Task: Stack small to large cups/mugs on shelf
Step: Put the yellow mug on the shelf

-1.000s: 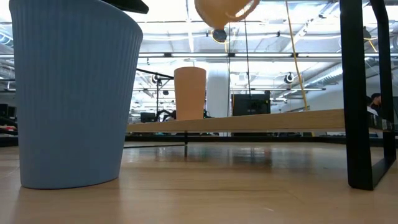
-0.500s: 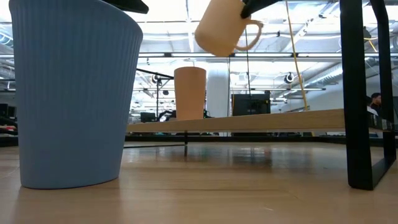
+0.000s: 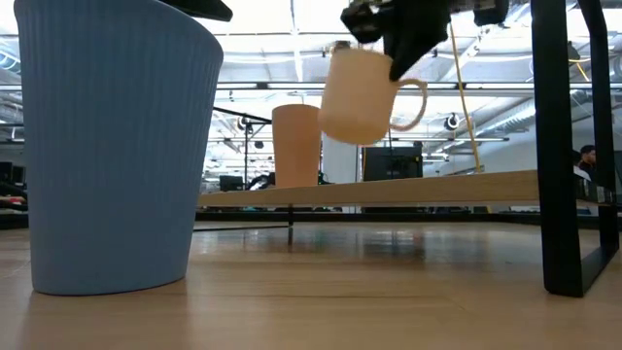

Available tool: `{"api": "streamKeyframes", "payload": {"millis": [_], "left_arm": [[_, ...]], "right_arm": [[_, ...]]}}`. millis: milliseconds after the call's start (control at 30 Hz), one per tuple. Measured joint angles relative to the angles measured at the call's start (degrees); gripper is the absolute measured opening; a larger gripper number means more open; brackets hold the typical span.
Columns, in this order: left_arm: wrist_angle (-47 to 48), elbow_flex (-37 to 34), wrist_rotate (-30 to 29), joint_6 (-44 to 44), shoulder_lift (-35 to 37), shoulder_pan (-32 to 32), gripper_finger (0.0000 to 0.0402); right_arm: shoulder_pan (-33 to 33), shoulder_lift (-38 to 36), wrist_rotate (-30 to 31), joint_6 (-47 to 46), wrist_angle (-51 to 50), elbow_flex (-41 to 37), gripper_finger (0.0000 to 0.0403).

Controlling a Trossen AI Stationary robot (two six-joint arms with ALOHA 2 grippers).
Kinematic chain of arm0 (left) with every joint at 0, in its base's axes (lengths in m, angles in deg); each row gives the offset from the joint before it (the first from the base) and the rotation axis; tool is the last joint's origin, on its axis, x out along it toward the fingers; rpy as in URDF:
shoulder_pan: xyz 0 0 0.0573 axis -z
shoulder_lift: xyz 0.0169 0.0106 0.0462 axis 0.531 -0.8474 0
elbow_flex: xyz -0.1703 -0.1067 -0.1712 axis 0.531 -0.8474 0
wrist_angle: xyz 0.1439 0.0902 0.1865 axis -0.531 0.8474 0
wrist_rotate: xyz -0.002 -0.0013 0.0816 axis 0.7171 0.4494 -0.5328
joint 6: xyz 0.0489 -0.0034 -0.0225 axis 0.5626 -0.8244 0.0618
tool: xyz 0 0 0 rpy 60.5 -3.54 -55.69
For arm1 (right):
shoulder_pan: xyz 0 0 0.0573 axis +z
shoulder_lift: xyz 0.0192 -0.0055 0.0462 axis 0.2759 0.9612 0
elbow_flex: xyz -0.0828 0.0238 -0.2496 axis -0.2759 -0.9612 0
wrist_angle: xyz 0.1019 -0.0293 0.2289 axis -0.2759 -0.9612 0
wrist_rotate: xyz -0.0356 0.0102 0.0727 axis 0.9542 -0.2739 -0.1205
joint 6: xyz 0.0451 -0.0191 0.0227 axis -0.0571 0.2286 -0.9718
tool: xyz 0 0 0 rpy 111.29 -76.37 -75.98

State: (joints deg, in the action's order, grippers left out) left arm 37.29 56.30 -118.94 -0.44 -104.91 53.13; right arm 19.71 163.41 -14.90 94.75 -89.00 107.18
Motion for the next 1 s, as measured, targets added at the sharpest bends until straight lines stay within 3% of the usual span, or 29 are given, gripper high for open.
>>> {"api": "streamKeyframes", "payload": {"millis": [567, 1000], "left_arm": [[0.0, 0.0, 0.1, 0.0, 0.0, 0.0, 0.0031], [0.0, 0.0, 0.1, 0.0, 0.0, 0.0, 0.0031]], "right_arm": [[-0.8, 5.0, -3.1, 2.8, -1.1, -0.2, 0.0005], [-1.1, 5.0, -3.0, 3.4, 2.0, -3.1, 0.0042]]}}
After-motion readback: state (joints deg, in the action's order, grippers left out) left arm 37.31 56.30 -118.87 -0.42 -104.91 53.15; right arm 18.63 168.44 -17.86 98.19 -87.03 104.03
